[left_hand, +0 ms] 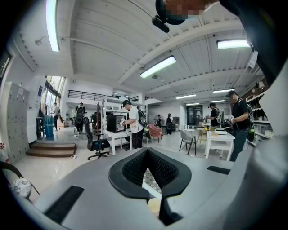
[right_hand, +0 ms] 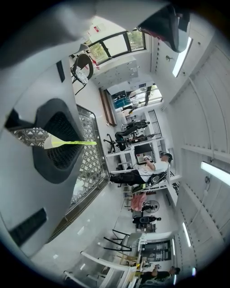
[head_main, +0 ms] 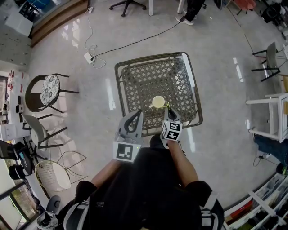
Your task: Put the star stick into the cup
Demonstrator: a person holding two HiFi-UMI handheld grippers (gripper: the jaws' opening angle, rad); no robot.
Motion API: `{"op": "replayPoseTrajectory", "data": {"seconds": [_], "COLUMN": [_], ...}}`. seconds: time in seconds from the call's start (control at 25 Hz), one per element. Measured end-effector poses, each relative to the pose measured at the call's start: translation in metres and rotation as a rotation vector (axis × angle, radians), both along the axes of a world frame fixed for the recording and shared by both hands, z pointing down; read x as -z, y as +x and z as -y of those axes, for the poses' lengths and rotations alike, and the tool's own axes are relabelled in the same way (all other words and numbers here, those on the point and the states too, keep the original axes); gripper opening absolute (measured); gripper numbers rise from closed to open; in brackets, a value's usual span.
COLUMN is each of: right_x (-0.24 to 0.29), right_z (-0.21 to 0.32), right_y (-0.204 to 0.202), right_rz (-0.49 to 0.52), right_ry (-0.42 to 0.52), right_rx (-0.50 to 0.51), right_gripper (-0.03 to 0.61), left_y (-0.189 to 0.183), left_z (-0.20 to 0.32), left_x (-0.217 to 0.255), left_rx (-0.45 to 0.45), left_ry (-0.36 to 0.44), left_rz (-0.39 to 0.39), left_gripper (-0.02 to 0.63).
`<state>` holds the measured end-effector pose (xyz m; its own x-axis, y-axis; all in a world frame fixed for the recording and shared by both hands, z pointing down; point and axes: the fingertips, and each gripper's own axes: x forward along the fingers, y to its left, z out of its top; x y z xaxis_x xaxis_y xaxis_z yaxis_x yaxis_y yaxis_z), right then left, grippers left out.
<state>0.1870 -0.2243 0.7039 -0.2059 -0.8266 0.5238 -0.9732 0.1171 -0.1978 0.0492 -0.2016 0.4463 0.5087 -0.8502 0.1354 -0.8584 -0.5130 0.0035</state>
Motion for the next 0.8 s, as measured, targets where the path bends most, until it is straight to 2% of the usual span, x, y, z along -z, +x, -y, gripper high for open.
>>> {"op": "replayPoseTrajectory", "data": {"seconds": [0.8], "right_x": [-0.023], "right_z": [0.021], "right_y": [0.027], "right_rz": [0.058], "right_ry": [-0.06], "right_rx": [-0.053], "right_gripper": [0.023], "left_y": [0.008], "left_z": [0.001], "left_x": [-0.002], "left_rx": [0.008], "left_ry": [-0.011], "left_rz": [0.014], "left_gripper": [0.015]}}
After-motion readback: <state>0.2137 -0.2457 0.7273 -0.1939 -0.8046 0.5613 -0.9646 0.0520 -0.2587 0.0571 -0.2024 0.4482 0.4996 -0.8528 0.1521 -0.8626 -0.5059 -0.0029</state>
